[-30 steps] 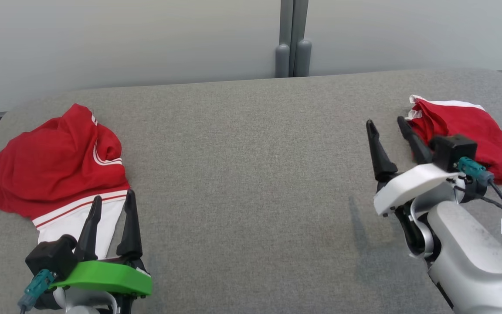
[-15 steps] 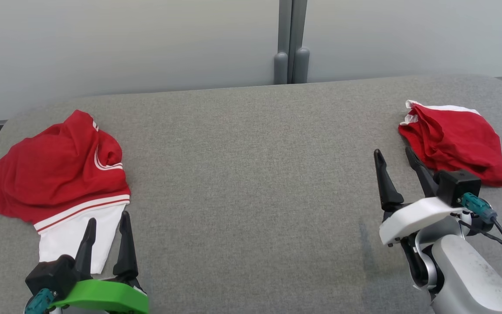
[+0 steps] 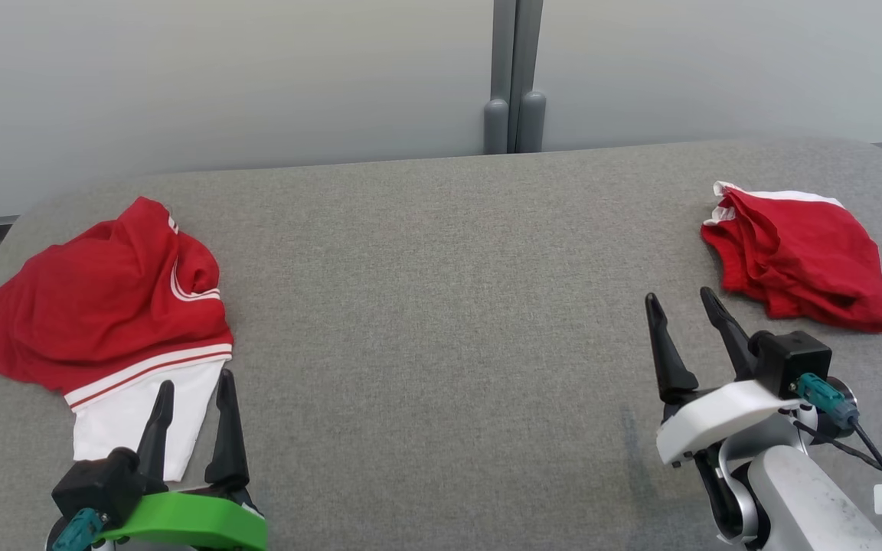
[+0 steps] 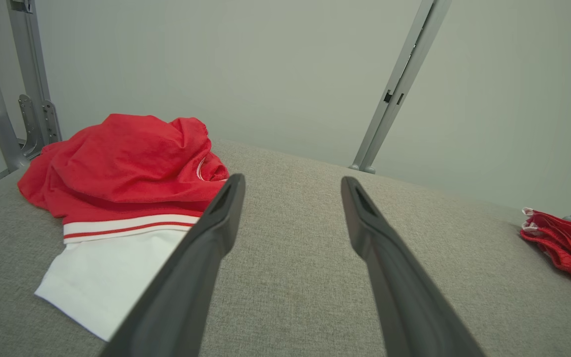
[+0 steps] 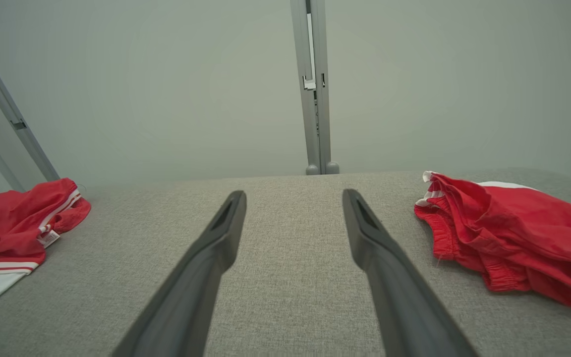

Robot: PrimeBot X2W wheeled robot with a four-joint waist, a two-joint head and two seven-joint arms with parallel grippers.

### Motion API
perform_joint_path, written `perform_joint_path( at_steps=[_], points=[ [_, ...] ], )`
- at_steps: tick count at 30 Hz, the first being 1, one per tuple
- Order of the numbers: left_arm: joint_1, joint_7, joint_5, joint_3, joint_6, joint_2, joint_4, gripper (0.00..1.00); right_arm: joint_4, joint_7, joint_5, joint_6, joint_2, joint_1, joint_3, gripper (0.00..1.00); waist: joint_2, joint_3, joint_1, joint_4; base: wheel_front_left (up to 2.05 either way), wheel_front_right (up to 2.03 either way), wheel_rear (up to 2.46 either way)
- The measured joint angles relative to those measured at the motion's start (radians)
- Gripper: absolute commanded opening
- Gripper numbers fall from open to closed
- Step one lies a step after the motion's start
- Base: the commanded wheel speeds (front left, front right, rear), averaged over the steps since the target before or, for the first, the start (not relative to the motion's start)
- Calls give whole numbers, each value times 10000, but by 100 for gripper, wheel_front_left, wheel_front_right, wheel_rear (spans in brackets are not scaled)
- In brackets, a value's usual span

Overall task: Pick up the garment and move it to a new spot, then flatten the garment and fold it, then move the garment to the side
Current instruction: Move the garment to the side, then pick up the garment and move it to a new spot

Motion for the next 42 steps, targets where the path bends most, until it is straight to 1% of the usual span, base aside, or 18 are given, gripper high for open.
perform_joint_path(
  at_steps=[6, 19, 28, 35, 38, 39, 42],
  points=[
    [3, 0, 100, 42, 13, -31, -92, 100, -148, 0, -105, 0, 148, 208, -79, 100, 0, -8, 0, 3, 0, 0, 0],
    [7, 0, 336, 54, 27, -75, -121, 100, -366, 0, -374, 0, 201, 438, -301, 100, 0, -20, 0, 51, 0, 0, 0],
    [6, 0, 426, -96, 27, -96, -98, 100, -504, 0, -585, 0, 203, 755, -612, 100, 0, -23, 0, 380, 0, 0, 0],
    [4, 0, 706, -207, 27, -104, -54, 100, -600, 0, -606, 0, 209, 802, -602, 100, 0, -38, 0, 968, 0, 0, 0],
    [4, -2, 740, -38, 27, -107, -67, 100, -602, 0, -619, 6, 217, 802, -460, 100, 0, -51, 0, 1306, 0, 0, 0],
    [6, 0, 848, 71, 27, -107, -92, 100, -594, 0, -633, 33, 247, 801, -334, 100, 0, -62, 0, 1547, 0, 0, 0],
    [24, -2, 972, 345, 27, -107, -136, 100, -560, 0, -681, 142, 284, 797, -151, 100, 0, -82, 0, 1920, 0, 0, 0]
  ],
)
